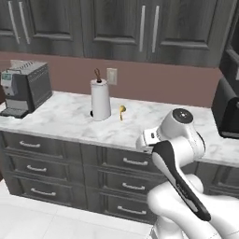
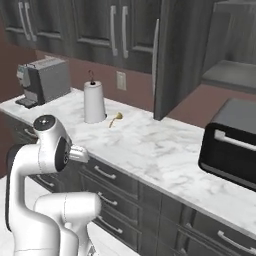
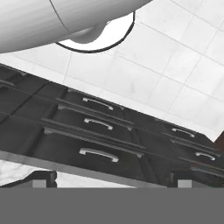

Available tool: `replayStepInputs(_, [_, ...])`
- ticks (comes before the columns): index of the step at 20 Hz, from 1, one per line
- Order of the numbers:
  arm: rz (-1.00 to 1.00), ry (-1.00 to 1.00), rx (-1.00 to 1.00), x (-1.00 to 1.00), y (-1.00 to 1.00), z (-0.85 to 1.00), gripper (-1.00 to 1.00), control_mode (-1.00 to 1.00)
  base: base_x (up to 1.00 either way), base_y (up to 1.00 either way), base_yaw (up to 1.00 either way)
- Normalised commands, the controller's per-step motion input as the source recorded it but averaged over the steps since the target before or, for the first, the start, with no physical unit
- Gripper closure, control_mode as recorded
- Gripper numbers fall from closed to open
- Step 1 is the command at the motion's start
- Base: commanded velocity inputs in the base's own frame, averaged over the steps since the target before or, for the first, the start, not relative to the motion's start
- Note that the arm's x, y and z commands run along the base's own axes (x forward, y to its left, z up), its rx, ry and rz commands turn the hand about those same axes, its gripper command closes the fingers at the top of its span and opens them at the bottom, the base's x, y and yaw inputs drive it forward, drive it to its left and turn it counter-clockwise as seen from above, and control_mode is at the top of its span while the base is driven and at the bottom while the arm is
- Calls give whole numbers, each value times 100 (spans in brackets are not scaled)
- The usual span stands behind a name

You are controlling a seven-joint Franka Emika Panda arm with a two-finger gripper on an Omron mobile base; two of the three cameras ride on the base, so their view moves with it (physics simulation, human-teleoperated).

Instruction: Organize the utensils by type. Pick up the wooden spoons from the counter and place them in the open cabinet. Then pick up the metallic utensils from the counter and place them in the open drawer.

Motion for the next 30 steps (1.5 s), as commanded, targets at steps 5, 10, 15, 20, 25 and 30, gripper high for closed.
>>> replayStepInputs(5, [0, 0, 0, 0, 0, 0, -100, 100, 61, 21, -37])
replayStepInputs(10, [0, 0, 0, 0, 0, 0, -100, 100, 26, 21, -34])
replayStepInputs(15, [0, 0, 0, 0, 0, 0, -100, 100, 6, 32, -39])
replayStepInputs(20, [0, 0, 0, 0, 0, 0, -100, 100, 23, 53, -31])
replayStepInputs(25, [0, 0, 0, 0, 0, 0, -100, 100, 36, 56, -12])
replayStepInputs(30, [0, 0, 0, 0, 0, 0, -100, 100, 31, 47, -13])
